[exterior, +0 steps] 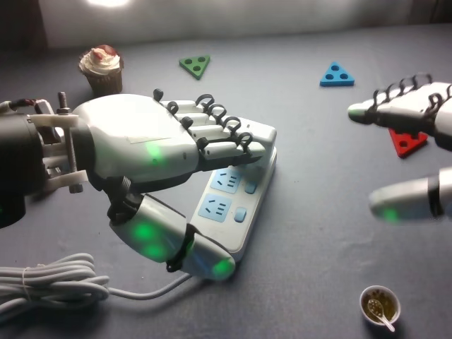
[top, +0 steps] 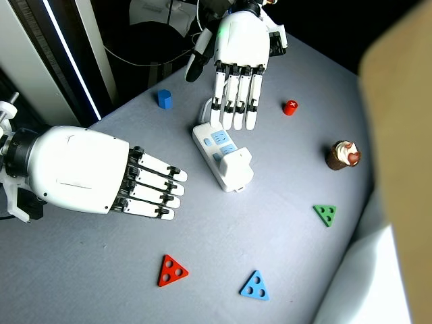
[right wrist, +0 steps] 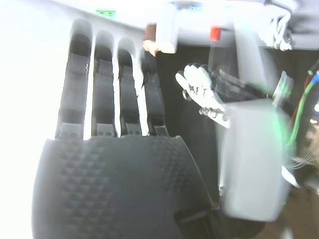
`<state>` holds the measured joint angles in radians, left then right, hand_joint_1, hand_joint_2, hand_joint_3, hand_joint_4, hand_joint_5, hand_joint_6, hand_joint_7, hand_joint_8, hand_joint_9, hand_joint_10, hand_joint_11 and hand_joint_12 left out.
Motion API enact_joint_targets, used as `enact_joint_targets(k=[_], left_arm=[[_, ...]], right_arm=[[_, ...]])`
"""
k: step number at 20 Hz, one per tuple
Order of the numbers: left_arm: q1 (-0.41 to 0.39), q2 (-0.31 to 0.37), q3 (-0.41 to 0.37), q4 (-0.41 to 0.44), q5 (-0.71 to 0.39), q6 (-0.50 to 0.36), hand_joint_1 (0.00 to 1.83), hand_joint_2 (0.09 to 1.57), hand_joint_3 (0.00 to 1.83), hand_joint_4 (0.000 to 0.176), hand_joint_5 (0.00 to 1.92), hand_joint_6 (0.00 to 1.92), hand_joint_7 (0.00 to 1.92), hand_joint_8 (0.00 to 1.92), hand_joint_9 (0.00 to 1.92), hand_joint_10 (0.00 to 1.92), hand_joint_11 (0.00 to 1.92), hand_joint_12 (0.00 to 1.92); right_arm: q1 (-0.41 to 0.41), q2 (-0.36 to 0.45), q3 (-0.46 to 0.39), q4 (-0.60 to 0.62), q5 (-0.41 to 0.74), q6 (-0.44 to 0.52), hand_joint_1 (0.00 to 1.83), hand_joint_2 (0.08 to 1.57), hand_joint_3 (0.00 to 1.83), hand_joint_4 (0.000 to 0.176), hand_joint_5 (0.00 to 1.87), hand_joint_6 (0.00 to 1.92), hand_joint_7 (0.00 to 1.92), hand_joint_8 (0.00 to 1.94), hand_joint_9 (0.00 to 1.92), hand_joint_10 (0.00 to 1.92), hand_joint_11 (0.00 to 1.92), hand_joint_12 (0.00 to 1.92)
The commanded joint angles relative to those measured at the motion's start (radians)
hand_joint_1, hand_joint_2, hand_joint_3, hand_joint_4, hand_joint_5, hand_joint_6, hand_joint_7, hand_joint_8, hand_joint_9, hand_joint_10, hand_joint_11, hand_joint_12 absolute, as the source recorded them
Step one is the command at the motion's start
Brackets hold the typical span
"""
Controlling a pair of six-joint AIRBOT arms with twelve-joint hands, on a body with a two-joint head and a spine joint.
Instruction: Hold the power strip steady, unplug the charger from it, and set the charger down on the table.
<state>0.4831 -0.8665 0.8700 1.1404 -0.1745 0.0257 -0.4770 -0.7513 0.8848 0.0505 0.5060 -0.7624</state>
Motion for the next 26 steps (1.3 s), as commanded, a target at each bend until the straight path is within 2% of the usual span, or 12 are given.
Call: enact_joint_targets(k=[1,8,10,13,15,20,26], left_arm=[[-0.005,0.0,-0.003,-0.015,-0.048,-0.003,0.0,0.93,0.02,0.0,0.0,0.0,0.0,0.0,0.0,0.0,0.0,0.0],[0.006,-0.006,-0.015,-0.017,0.0,-0.018,0.0,0.92,0.01,0.0,0.0,0.0,0.0,0.0,0.0,0.0,0.0,0.0],[0.032,-0.021,-0.008,-0.017,0.011,-0.059,0.0,0.93,0.01,0.0,0.0,0.0,0.0,0.0,0.0,0.0,0.0,0.0],[0.053,-0.047,0.001,-0.016,0.024,-0.062,0.0,0.93,0.01,0.0,0.0,0.0,0.0,0.0,0.0,0.0,0.0,0.0],[0.06,-0.06,0.006,-0.014,0.042,-0.062,0.0,0.93,0.01,0.0,0.0,0.0,0.0,0.0,0.0,0.0,0.0,0.0],[0.09,-0.089,0.017,-0.018,0.069,-0.062,0.0,0.94,0.01,0.0,0.0,0.0,0.0,0.0,0.0,0.0,0.0,0.0],[0.132,-0.114,0.035,-0.023,0.061,-0.062,0.0,0.94,0.0,0.0,0.0,0.0,0.0,0.0,0.0,0.0,0.0,0.0]], right_arm=[[0.005,0.015,-0.001,0.008,0.114,0.003,0.0,0.93,0.0,0.0,0.1,0.0,0.13,0.0,0.1,0.0,0.07,0.08],[0.008,-0.007,0.001,0.11,0.118,0.003,0.0,0.96,0.01,0.0,0.08,0.01,0.11,0.01,0.09,0.01,0.07,0.06],[0.022,-0.028,0.005,0.147,0.111,0.003,0.0,0.96,0.01,0.0,0.1,0.02,0.11,0.01,0.1,0.01,0.07,0.05],[0.054,-0.052,0.011,0.202,0.078,0.0,0.0,0.96,0.0,0.0,0.06,0.0,0.08,0.0,0.07,0.0,0.05,0.04],[0.073,-0.075,0.023,0.242,0.071,-0.012,0.0,0.96,0.0,0.0,0.07,0.0,0.09,0.01,0.08,0.01,0.06,0.04],[0.104,-0.135,0.053,0.377,0.03,-0.117,0.0,0.99,0.01,0.0,0.08,0.0,0.1,0.0,0.09,0.0,0.06,0.03],[0.104,-0.191,0.064,0.408,0.068,-0.135,0.02,0.99,0.0,0.0,0.1,0.01,0.13,0.01,0.11,0.01,0.09,0.04]])
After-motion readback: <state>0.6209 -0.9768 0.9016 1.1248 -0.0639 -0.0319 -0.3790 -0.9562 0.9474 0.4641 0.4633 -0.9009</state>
